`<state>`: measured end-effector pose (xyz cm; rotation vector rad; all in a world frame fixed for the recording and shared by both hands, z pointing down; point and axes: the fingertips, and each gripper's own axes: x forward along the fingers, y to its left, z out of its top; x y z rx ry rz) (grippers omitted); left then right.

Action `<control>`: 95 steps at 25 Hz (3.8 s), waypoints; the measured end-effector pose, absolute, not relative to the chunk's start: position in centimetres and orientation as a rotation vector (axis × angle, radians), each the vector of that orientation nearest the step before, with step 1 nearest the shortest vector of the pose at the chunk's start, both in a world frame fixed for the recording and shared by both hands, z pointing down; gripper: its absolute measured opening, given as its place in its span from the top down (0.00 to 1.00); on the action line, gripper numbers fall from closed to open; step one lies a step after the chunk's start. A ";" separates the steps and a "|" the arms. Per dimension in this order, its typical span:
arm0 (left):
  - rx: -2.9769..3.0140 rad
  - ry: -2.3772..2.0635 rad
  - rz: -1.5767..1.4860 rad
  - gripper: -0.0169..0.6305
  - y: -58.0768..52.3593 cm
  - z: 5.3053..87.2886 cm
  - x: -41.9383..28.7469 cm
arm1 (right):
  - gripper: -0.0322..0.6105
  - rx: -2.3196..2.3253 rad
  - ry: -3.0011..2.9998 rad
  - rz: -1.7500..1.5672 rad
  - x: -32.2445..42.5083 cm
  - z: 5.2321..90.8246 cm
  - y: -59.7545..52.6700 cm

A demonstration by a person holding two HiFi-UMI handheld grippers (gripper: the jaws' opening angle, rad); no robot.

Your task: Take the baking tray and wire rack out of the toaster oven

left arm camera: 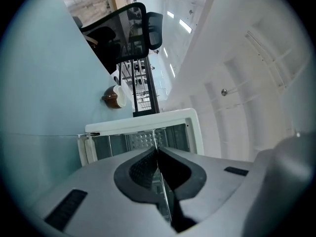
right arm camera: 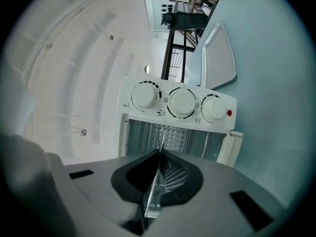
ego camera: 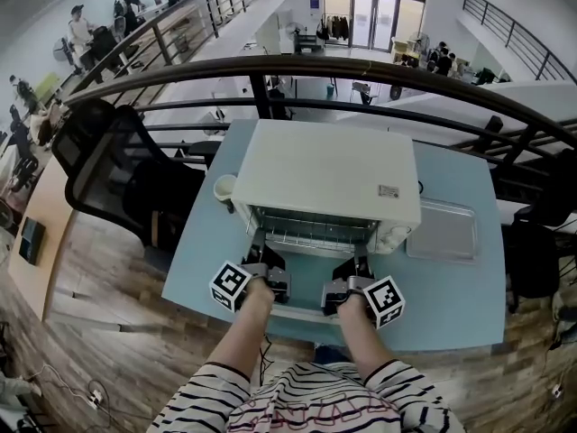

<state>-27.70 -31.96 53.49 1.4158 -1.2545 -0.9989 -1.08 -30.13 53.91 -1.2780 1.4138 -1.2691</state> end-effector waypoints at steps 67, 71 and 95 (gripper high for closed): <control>1.422 -0.956 -0.882 0.94 -7.2 60.6 -1.0 | 0.90 -1.488 1.289 -1.269 24.6 60.6 -2.4; 1.427 -0.953 -0.829 0.94 -8.1 61.7 3.8 | 0.90 -1.527 1.268 -1.253 29.6 61.2 -2.5; 1.343 -1.105 -0.582 0.94 -9.1 68.9 13.4 | 0.90 -1.662 1.281 -1.433 39.5 68.1 -5.6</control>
